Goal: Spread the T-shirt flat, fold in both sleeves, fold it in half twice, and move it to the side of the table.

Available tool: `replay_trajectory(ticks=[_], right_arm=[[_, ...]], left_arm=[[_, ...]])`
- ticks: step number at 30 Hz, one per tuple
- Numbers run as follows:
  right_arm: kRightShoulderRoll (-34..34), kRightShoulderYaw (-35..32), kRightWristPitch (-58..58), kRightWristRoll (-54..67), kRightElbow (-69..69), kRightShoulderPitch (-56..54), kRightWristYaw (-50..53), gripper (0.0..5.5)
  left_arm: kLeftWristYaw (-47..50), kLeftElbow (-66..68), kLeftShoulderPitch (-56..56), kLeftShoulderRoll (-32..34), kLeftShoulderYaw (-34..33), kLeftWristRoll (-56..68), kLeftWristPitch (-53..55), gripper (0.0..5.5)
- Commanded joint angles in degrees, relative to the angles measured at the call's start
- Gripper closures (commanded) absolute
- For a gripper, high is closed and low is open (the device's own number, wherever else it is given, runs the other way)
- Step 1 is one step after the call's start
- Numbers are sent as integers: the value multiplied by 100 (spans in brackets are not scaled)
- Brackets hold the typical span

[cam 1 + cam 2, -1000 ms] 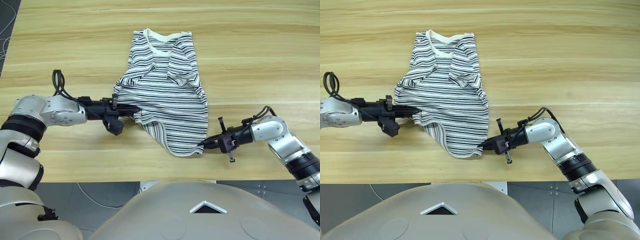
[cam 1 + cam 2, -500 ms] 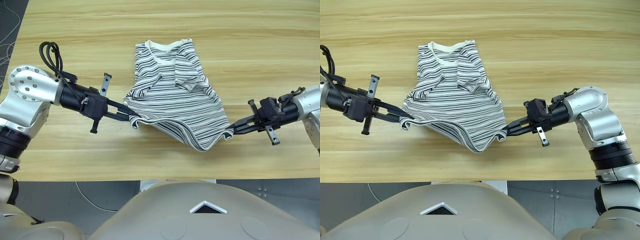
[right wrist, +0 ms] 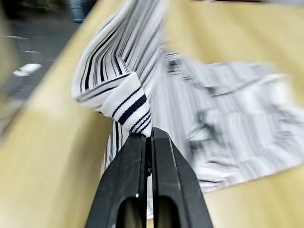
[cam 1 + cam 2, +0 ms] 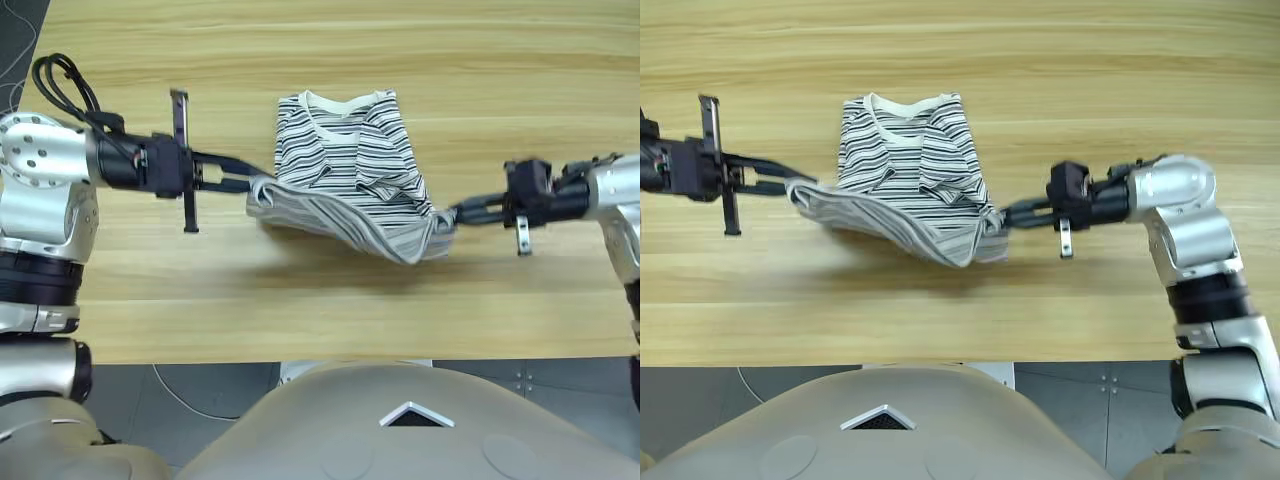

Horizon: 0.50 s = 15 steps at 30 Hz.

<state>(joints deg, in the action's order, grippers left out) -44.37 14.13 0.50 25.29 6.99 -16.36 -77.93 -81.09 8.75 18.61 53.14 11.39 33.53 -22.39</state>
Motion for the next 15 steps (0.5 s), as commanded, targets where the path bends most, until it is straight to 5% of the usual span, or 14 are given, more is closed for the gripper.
replay_trajectory(ticks=[1,15], right_arm=[[368,-265,-308,-370,753,-503,342,540],[1477,-252,-1007,-1686,3041,-1977,1466,540]], left_arm=[[272,540,322,-383,-422,-176,202,537],[1343,3023,1205,-1589,-528,-1892,190,537]])
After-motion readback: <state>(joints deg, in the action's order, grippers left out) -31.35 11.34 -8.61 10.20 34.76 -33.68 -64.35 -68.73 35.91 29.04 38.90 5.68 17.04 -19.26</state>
